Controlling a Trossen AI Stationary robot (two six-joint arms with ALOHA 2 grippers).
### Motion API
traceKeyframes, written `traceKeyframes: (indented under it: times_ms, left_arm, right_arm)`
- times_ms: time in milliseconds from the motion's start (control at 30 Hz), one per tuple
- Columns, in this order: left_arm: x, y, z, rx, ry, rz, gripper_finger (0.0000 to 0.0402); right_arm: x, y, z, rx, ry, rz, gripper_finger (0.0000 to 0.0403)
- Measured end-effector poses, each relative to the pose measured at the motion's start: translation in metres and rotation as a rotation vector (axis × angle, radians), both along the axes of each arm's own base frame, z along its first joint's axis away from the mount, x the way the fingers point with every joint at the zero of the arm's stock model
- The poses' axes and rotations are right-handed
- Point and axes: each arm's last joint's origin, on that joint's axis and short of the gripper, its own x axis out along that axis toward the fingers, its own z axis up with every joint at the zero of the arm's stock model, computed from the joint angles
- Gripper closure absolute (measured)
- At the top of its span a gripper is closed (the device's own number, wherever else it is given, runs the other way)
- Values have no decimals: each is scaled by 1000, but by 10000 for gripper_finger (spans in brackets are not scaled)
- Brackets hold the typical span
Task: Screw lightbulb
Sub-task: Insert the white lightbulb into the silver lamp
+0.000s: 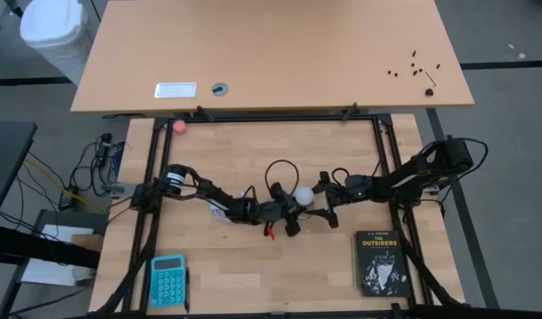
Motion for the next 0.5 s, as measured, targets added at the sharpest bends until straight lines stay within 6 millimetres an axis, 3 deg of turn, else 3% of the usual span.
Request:
traceKeyframes:
  times_ms: [233, 400, 500]
  left_arm:
    - [0, 0, 0, -2, 2, 5, 217]
    - [-1, 3, -1, 4, 5, 43, 217]
    - [-1, 3, -1, 6, 5, 42, 217]
  right_arm:
    - [-18, 8, 1, 88, 2, 14, 95]
    - [-31, 21, 7, 166, -22, 167, 95]
    - [-35, 18, 1, 113, 4, 6, 95]
